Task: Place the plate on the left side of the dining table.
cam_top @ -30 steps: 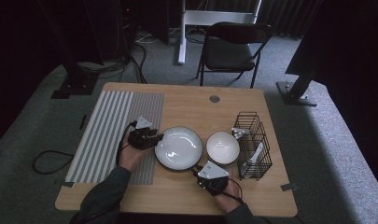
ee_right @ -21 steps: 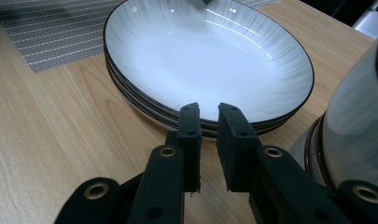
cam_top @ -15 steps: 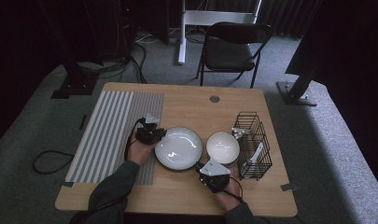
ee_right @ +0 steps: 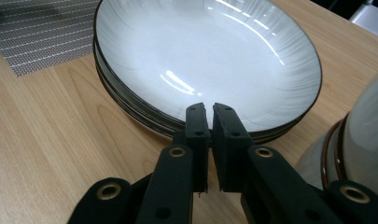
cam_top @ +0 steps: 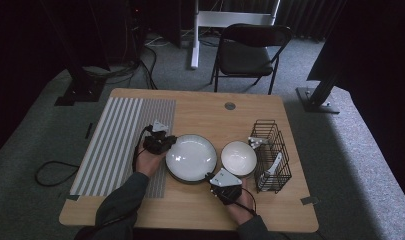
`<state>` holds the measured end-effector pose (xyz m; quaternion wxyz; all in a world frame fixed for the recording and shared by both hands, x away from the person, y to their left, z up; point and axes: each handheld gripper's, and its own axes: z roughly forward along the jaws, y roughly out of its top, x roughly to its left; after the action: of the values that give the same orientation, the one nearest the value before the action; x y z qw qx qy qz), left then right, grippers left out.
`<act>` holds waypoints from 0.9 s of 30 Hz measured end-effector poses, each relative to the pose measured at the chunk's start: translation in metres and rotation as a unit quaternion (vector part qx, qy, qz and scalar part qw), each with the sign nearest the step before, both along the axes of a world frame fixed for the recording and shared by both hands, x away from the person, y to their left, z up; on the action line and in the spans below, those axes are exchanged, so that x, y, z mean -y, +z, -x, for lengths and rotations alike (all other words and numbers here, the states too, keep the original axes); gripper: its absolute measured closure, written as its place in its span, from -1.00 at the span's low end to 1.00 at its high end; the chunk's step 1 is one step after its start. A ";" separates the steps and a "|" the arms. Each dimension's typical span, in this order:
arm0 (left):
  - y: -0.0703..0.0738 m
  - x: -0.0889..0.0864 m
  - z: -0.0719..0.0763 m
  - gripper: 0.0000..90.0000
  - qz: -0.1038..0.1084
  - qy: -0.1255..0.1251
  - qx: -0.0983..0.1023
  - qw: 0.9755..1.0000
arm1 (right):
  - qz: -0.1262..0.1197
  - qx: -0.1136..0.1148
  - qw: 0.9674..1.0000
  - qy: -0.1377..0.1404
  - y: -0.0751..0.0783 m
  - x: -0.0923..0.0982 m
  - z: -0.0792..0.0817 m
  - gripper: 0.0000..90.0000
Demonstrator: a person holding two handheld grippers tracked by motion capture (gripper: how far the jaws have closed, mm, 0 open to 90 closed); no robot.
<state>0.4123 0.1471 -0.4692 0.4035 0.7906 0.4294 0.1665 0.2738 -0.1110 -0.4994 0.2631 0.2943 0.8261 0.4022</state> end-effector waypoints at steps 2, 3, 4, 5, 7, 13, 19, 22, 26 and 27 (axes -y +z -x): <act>0.003 -0.001 0.000 0.91 0.003 0.002 0.003 1.000 | -0.001 0.001 1.000 -0.001 0.000 -0.002 -0.001 0.86; 0.003 -0.002 0.000 0.92 0.005 0.004 0.004 1.000 | -0.001 0.001 1.000 -0.002 0.000 -0.003 -0.002 0.85; 0.004 -0.003 0.001 0.92 0.006 0.006 0.005 1.000 | -0.001 0.002 1.000 -0.002 0.001 -0.004 -0.003 0.85; 0.005 -0.004 0.001 0.92 0.008 0.009 0.007 1.000 | -0.001 0.002 1.000 -0.002 0.001 -0.006 -0.004 0.85; 0.005 -0.006 0.000 0.92 0.011 0.013 0.005 1.000 | 0.000 0.001 1.000 -0.004 0.001 -0.007 -0.006 0.85; 0.001 -0.014 -0.003 0.90 0.035 0.028 -0.006 0.999 | 0.005 -0.003 1.000 -0.008 -0.001 -0.013 -0.008 0.85; 0.000 -0.013 -0.008 0.67 0.047 0.020 -0.019 0.999 | 0.002 -0.006 1.000 -0.014 -0.001 -0.014 -0.010 0.86; -0.005 -0.014 -0.010 0.63 0.052 0.022 -0.034 0.998 | 0.002 -0.006 1.000 -0.014 -0.001 -0.014 -0.010 0.86; -0.012 -0.012 -0.012 0.59 0.052 0.022 -0.056 0.997 | 0.002 -0.006 1.000 -0.012 -0.001 -0.013 -0.011 0.85; -0.012 -0.012 -0.013 0.60 0.054 0.023 -0.059 0.997 | 0.002 -0.006 1.000 -0.012 -0.001 -0.013 -0.011 0.85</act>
<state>0.4251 0.1590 -0.4812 0.4156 0.7661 0.4787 0.1057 0.2848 -0.0981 -0.5002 0.2637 0.3056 0.8249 0.3957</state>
